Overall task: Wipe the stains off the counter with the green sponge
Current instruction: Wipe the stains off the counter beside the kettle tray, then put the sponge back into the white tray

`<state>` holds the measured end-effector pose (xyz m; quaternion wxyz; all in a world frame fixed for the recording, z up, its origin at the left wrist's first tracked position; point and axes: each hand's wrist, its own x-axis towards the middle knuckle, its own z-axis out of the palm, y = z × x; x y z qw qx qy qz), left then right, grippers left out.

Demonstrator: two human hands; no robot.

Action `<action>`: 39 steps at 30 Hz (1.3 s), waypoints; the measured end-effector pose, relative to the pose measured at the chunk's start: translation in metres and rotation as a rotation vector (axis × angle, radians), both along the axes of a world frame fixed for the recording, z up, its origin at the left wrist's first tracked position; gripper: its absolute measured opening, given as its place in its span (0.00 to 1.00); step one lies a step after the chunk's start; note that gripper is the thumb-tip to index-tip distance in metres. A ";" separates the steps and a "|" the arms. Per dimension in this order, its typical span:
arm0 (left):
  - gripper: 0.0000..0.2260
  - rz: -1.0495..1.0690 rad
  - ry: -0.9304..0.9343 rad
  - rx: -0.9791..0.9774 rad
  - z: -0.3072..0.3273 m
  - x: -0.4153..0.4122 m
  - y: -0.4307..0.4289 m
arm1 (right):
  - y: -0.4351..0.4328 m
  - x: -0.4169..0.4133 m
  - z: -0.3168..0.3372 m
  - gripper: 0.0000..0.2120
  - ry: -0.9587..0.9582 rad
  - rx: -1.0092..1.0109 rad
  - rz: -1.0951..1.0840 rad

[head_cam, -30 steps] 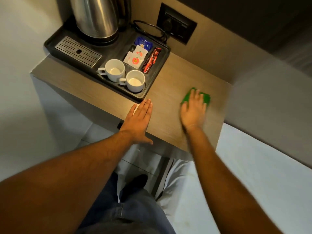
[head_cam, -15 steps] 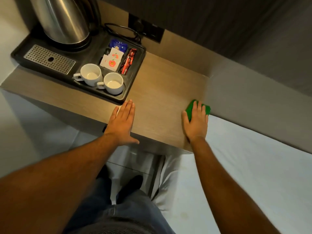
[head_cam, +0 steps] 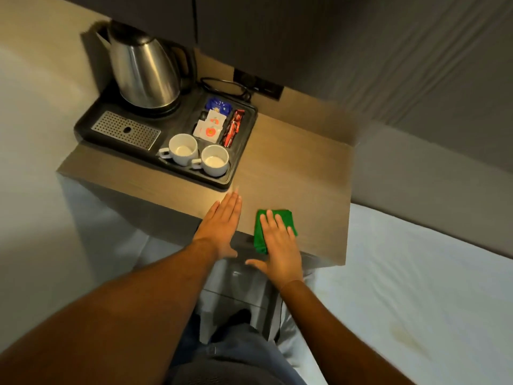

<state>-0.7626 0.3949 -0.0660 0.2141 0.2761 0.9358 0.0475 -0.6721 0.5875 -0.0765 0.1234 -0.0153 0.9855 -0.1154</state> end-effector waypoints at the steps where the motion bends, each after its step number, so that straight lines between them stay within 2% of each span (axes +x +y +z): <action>1: 0.65 -0.014 0.009 -0.017 0.003 0.003 -0.003 | 0.001 0.005 -0.001 0.56 0.022 0.013 -0.011; 4: 0.59 -0.014 -0.012 0.010 0.010 0.010 -0.007 | 0.003 0.000 0.006 0.49 0.015 -0.011 -0.040; 8: 0.49 0.039 0.039 0.164 0.017 0.010 -0.015 | 0.011 -0.002 0.030 0.44 -0.010 -0.079 0.037; 11: 0.44 0.082 0.140 0.241 0.024 0.003 -0.023 | 0.018 -0.020 0.061 0.43 0.093 -0.145 -0.091; 14: 0.41 0.136 0.271 0.226 0.035 -0.006 -0.033 | 0.005 -0.056 0.095 0.42 0.241 -0.192 -0.188; 18: 0.44 0.289 0.350 0.253 0.060 -0.012 -0.054 | -0.050 -0.091 0.122 0.39 0.381 -0.235 -0.044; 22: 0.44 0.629 0.402 0.247 0.072 0.025 -0.109 | -0.137 -0.094 0.132 0.35 0.419 -0.328 0.253; 28: 0.39 1.031 0.382 0.146 0.064 0.165 -0.226 | -0.260 -0.032 0.115 0.35 0.284 -0.430 0.544; 31: 0.40 1.264 0.349 0.050 0.060 0.262 -0.275 | -0.330 0.031 0.099 0.36 0.121 -0.478 0.704; 37: 0.38 1.842 0.319 -0.021 0.028 0.499 -0.338 | -0.438 0.188 0.070 0.36 -0.159 -0.427 1.046; 39: 0.36 1.974 0.328 -0.042 0.019 0.561 -0.351 | -0.466 0.239 0.061 0.34 -0.235 -0.381 1.142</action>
